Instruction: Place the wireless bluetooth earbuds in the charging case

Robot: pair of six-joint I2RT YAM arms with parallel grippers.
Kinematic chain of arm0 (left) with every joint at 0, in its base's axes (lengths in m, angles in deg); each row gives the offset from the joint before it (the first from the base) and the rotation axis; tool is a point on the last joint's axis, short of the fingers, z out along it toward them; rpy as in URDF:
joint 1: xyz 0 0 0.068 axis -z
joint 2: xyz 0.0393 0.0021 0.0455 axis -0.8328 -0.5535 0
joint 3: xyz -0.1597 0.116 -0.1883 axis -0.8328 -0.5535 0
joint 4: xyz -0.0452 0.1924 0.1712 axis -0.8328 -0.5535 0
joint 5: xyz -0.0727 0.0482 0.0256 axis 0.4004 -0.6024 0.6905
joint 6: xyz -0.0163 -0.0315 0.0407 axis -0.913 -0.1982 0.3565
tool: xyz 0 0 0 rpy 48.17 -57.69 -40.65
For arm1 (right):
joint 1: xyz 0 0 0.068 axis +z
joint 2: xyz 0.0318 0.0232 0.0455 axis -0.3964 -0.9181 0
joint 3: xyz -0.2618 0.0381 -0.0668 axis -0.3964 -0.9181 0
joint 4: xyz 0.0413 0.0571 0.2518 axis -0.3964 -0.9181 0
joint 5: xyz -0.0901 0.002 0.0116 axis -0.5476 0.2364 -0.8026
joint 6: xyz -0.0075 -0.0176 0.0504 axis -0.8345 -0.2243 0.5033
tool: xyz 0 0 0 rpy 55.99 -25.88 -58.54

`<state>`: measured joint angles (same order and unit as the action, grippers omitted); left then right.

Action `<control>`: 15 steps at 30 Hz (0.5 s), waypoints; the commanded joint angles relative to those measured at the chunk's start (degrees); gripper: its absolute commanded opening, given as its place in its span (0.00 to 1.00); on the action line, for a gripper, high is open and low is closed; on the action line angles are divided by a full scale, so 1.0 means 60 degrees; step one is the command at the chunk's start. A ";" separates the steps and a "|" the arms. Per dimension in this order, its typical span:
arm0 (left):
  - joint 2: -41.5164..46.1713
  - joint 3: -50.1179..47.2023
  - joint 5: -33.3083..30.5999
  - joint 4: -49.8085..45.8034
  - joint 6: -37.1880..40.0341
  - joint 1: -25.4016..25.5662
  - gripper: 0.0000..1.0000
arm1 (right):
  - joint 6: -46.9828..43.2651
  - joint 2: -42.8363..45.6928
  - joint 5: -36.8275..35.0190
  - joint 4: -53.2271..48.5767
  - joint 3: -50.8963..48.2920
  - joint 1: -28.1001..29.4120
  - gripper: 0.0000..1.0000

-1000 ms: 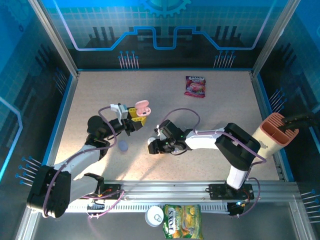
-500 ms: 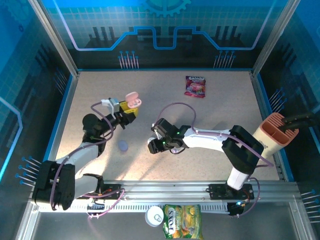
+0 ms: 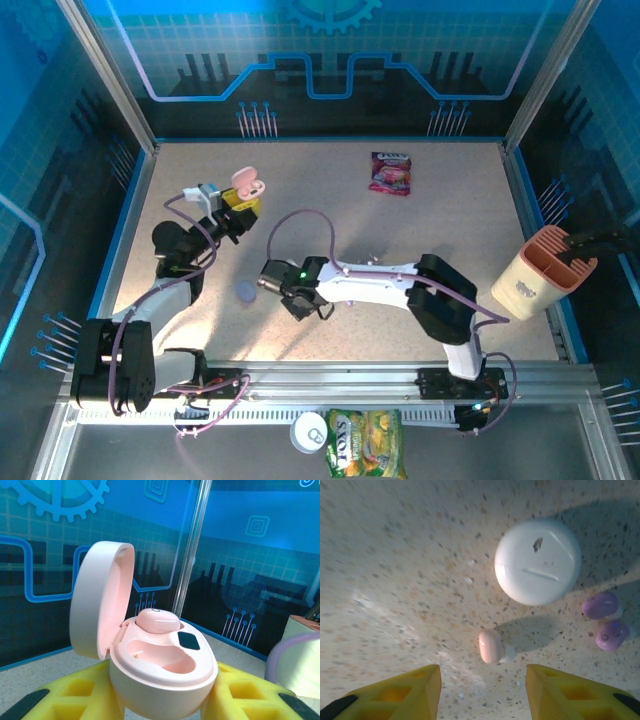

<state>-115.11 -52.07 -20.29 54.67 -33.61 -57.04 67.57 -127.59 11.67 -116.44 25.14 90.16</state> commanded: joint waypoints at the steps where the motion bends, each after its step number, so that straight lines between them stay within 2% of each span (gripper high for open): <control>1: 0.0064 0.0231 -0.0091 0.0266 -0.0031 -0.0109 0.38 | -0.0208 -0.0508 -0.0843 -0.1389 0.0628 0.0215 0.48; 15: -0.0017 0.0228 0.0019 0.0378 -0.0137 -0.0127 0.38 | -0.0755 -0.1942 -0.0944 -0.2184 0.2012 0.0242 0.40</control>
<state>-115.11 -52.07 -20.38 54.72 -33.74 -57.04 64.16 -137.42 7.29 -126.75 35.37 91.27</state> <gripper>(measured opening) 0.383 0.410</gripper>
